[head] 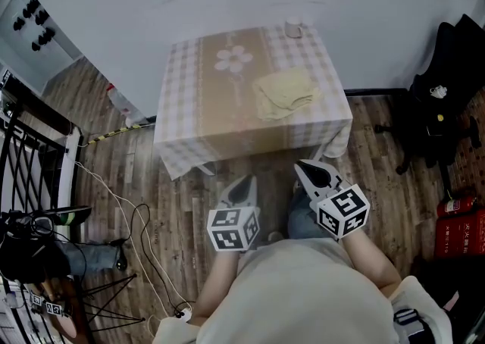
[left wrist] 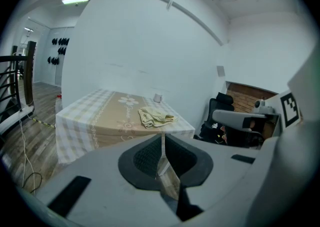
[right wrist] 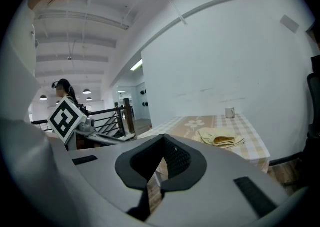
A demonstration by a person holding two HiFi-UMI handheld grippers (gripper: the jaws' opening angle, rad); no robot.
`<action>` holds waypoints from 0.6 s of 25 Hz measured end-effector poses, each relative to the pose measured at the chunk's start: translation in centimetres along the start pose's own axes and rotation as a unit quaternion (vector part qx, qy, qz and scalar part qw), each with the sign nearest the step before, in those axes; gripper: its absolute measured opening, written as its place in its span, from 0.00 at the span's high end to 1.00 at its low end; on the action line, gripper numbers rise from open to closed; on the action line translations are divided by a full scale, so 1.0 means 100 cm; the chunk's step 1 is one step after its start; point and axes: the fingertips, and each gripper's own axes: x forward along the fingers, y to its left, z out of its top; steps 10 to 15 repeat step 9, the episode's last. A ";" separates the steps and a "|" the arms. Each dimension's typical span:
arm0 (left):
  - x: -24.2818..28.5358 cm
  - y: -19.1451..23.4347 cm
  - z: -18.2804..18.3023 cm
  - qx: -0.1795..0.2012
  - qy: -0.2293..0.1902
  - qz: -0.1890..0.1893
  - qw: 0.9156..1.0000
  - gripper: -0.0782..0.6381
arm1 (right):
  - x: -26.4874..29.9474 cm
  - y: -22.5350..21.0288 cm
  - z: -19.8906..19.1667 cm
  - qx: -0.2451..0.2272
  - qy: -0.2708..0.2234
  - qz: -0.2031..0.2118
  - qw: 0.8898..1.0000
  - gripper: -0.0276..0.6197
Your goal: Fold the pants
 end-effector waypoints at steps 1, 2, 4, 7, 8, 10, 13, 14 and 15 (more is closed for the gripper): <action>0.001 0.000 0.000 0.000 0.001 0.000 1.000 0.86 | 0.000 -0.002 0.000 0.000 0.000 -0.002 1.000 0.96; 0.001 0.001 0.000 -0.001 0.002 -0.001 1.000 0.86 | 0.000 -0.003 0.000 0.001 0.000 -0.004 1.000 0.96; 0.002 0.002 0.000 -0.002 0.003 -0.001 1.000 0.86 | 0.000 -0.005 0.000 0.001 0.001 -0.007 1.000 0.96; 0.004 0.004 0.001 -0.003 0.004 -0.001 1.000 0.86 | 0.000 -0.008 0.001 0.001 0.000 -0.011 1.000 0.96; 0.004 0.005 0.001 -0.003 0.004 -0.001 1.000 0.86 | 0.000 -0.009 0.001 0.001 0.000 -0.013 1.000 0.96; 0.005 0.006 0.002 -0.004 0.004 -0.001 1.000 0.86 | 0.000 -0.010 0.001 0.001 -0.001 -0.014 1.000 0.96; 0.005 0.006 0.002 -0.004 0.004 -0.001 1.000 0.86 | 0.000 -0.010 0.001 0.001 -0.001 -0.014 1.000 0.96; 0.005 0.006 0.002 -0.004 0.004 -0.001 1.000 0.86 | 0.000 -0.010 0.001 0.001 -0.001 -0.014 1.000 0.96; 0.005 0.006 0.002 -0.004 0.004 -0.001 1.000 0.86 | 0.000 -0.010 0.001 0.001 -0.001 -0.014 1.000 0.96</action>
